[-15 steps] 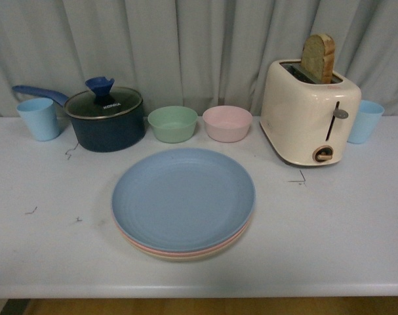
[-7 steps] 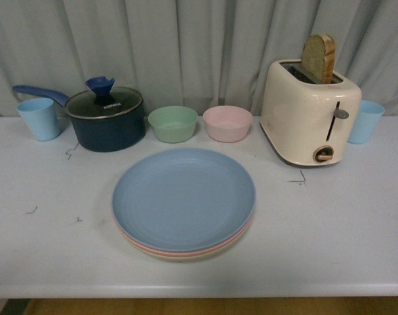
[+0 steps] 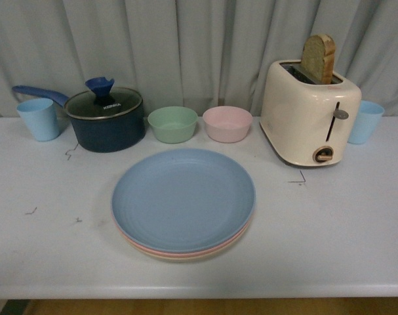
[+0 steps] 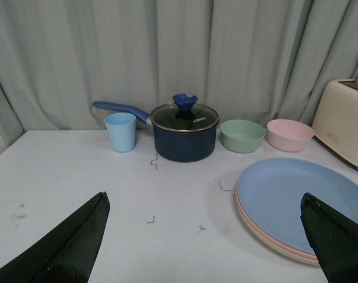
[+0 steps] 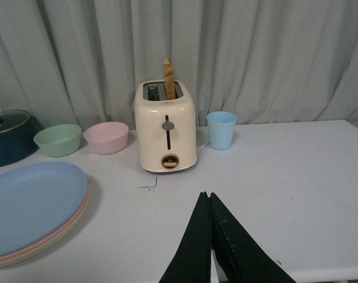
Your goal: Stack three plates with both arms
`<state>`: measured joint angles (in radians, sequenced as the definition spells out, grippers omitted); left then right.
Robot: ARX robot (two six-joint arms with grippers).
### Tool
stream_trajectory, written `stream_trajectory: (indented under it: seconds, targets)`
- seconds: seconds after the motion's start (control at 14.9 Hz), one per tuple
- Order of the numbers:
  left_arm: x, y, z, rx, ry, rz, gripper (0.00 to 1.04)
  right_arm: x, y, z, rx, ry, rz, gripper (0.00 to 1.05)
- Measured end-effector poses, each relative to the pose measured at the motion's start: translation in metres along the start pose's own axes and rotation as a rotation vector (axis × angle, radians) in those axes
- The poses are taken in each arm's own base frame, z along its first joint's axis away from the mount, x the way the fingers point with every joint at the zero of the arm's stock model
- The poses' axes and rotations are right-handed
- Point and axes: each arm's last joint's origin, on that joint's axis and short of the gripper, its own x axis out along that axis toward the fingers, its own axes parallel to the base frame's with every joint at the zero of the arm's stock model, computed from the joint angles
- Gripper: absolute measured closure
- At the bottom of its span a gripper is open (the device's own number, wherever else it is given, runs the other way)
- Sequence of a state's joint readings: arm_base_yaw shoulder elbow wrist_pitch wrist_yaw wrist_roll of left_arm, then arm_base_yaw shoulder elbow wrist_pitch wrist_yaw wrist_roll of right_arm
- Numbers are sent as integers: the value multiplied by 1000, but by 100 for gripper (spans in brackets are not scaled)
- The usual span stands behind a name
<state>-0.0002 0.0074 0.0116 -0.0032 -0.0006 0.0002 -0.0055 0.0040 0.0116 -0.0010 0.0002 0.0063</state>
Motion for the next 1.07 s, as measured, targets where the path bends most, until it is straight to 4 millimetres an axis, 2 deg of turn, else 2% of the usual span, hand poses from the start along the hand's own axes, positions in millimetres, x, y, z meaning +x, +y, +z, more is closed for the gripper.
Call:
stream_trajectory:
  seconds: [0.07,0.13,0.6,0.67,1.07]
  targets:
    - [0,0,0,0,0,0,7,0,0,0,0,3,0,103]
    - [0,0,0,0,0,0,7,0,0,0,0,3,0,96]
    - [0,0,0,0,0,0,7,0,0,0,0,3,0,8]
    - [0,0,0,0,0,0,7,0,0,0,0,3,0,6]
    - [0,0,0,0,0,0,7,0,0,0,0,3,0,6]
